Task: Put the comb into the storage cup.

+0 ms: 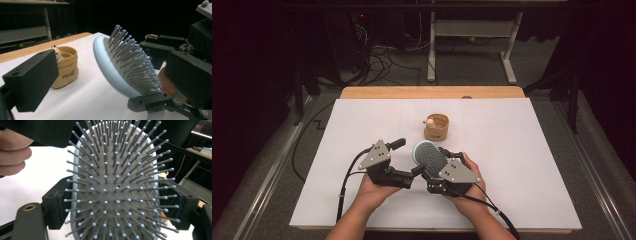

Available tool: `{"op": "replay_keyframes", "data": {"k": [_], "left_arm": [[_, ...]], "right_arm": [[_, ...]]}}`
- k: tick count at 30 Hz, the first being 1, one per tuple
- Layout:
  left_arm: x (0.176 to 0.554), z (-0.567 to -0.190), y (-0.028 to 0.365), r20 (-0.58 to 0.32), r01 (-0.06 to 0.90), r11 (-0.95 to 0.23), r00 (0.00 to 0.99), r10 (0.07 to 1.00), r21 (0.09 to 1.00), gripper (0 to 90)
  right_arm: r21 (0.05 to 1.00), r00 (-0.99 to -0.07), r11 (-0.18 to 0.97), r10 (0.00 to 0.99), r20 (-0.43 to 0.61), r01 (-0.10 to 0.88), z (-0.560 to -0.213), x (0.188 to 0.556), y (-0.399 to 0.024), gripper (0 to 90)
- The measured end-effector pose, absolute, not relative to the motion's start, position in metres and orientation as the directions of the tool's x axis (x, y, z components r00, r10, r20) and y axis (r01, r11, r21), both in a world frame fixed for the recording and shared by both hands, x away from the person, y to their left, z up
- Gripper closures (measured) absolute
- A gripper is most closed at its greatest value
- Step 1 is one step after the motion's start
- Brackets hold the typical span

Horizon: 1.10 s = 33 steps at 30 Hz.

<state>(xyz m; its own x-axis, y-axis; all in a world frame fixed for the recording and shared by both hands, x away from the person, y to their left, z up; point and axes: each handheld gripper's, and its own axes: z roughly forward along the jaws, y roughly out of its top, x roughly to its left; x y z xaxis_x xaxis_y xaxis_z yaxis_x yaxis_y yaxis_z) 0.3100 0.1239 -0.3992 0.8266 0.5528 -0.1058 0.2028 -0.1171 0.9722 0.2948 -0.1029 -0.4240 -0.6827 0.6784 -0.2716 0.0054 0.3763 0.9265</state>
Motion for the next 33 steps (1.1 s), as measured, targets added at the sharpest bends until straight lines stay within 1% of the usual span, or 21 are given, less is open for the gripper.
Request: {"op": "replay_keyframes", "data": {"k": [12, 26, 33], "left_arm": [[0.3101, -0.4006, 0.121, -0.117, 0.215, -0.121, 0.832, 0.543, 0.969, 1.1], [0.3137, -0.4041, 0.1204, -0.154, 0.246, -0.103, 0.828, 0.54, 0.964, 2.0], [0.3139, -0.4035, 0.1222, -0.169, 0.254, -0.088, 0.825, 0.539, 0.963, 5.2]], "right_arm": [[0.921, -0.688, 0.39, 0.666, -0.288, -0.008, -0.425, 0.2924, -0.0981, 20.6], [0.916, -0.691, 0.4, 0.656, -0.304, -0.023, -0.4263, 0.2896, -0.0933, 20.6], [0.918, -0.692, 0.397, 0.657, -0.3, -0.021, -0.4261, 0.2896, -0.0938, 20.6]]}}
